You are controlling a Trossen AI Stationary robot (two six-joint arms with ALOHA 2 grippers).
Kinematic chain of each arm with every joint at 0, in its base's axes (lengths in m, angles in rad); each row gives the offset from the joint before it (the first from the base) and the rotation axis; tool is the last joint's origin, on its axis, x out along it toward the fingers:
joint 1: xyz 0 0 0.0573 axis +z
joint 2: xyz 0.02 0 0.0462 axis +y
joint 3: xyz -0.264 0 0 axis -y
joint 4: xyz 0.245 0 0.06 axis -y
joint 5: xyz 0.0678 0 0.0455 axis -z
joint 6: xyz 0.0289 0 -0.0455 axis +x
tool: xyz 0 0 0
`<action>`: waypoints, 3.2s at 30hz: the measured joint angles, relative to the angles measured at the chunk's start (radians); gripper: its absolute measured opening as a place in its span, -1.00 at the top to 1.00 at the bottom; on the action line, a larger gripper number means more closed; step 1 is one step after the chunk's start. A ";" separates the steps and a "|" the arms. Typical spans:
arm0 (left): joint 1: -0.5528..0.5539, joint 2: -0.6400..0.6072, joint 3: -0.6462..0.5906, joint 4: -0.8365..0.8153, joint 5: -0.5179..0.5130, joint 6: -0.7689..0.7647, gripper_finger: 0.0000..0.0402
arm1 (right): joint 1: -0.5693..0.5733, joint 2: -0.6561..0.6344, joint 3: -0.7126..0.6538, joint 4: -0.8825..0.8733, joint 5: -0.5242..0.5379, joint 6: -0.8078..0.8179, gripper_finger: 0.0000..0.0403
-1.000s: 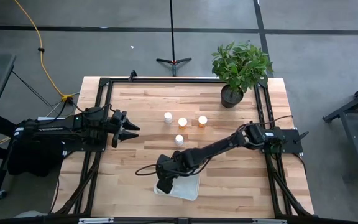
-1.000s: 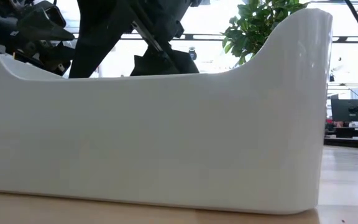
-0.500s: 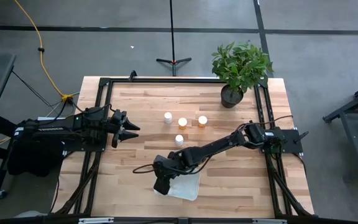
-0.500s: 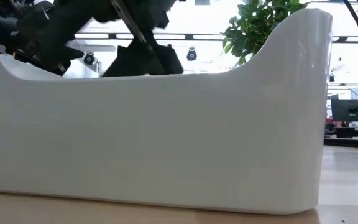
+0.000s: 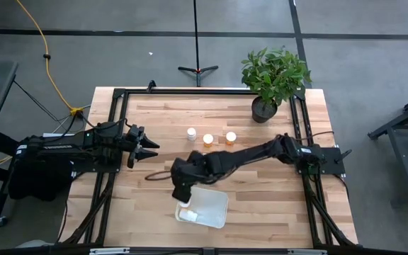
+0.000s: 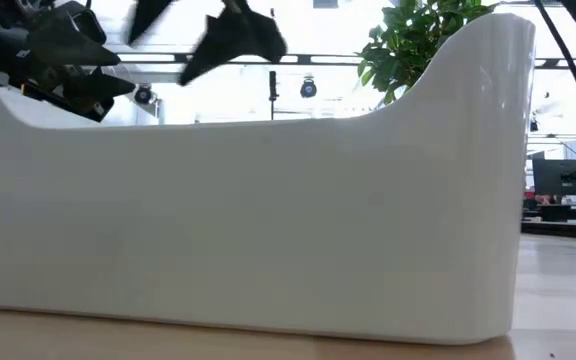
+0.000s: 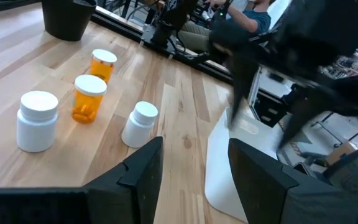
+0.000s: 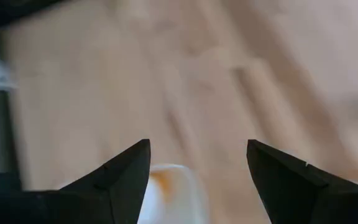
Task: Pick and place pill bottles into a basket
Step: Put the bottom white pill bottle into the white bin
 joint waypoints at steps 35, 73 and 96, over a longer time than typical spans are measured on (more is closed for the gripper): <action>0.000 0.000 0.000 0.000 -0.002 -0.026 -0.08 | -0.244 0.003 0.012 -0.405 -0.112 -0.071 -0.28; 0.000 0.000 0.000 -0.001 0.000 -0.027 -0.08 | -0.251 0.005 -0.192 -0.213 -0.247 -0.047 -0.28; 0.000 0.000 0.000 -0.002 0.000 -0.027 -0.08 | -0.251 0.045 -0.191 -0.220 -0.302 -0.073 -0.27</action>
